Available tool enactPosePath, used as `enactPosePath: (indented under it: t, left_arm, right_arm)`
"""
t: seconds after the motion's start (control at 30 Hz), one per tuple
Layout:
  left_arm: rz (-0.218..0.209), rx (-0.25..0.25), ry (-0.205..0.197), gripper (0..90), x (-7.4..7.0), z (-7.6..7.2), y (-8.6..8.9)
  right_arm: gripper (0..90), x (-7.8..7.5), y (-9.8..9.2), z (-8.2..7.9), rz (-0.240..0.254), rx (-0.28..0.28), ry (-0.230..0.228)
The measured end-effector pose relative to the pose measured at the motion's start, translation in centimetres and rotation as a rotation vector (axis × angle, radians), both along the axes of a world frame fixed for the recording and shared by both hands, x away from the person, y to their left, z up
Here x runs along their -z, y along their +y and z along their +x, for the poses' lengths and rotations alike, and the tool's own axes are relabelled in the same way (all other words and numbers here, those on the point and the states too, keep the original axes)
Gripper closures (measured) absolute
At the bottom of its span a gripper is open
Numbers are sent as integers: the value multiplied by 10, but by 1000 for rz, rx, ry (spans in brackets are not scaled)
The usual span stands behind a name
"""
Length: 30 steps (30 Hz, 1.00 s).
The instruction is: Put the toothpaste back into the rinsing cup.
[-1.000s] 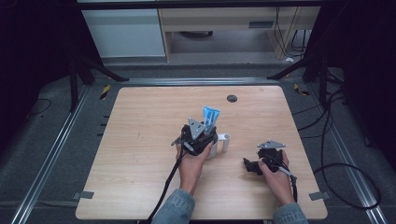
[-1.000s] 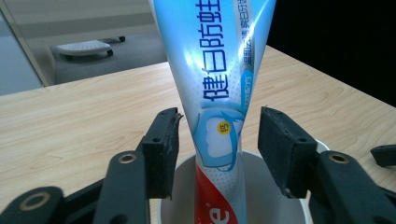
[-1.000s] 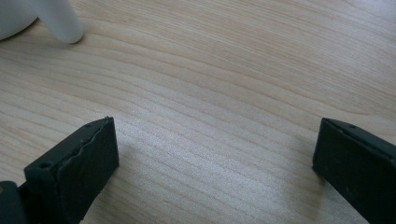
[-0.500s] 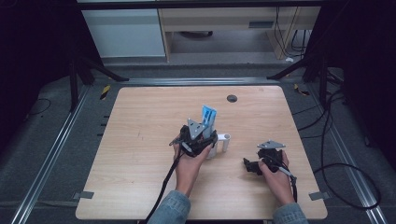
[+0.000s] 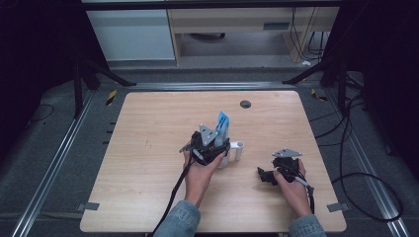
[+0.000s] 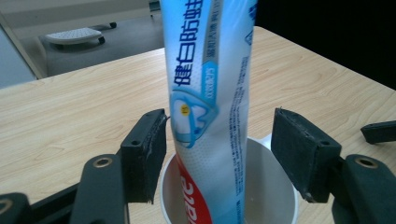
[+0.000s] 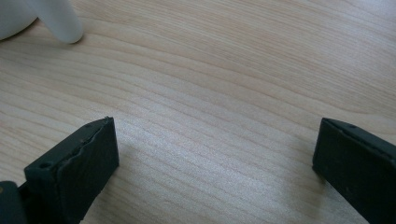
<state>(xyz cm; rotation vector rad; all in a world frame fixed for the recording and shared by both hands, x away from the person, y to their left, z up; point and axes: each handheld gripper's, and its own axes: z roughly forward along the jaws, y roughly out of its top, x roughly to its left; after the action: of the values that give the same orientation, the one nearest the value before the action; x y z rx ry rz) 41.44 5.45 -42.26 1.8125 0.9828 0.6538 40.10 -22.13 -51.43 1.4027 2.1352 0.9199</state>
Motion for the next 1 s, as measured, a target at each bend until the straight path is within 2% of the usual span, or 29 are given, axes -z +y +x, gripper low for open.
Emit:
enactPosePath:
  t: [0.07, 0.3, 0.63, 0.73, 0.9, 1.0]
  left_arm:
    - [-1, 9, 11, 350, -2, 0, 0]
    - [37, 37, 22, 299, -13, 0, 5]
    - [75, 101, 96, 203, -20, -2, 20]
    - [100, 123, 124, 173, -21, -2, 22]
    - [127, 129, 183, 143, -20, -3, 27]
    - [146, 139, 195, 132, -22, -5, 28]
  right_arm:
    - [6, 0, 0, 0, 0, 0, 0]
    - [5, 0, 0, 0, 0, 0, 1]
    - [5, 0, 0, 0, 1, 1, 1]
    - [5, 0, 0, 0, 0, 0, 0]
    - [5, 0, 0, 0, 1, 0, 1]
    - [5, 0, 0, 0, 0, 0, 0]
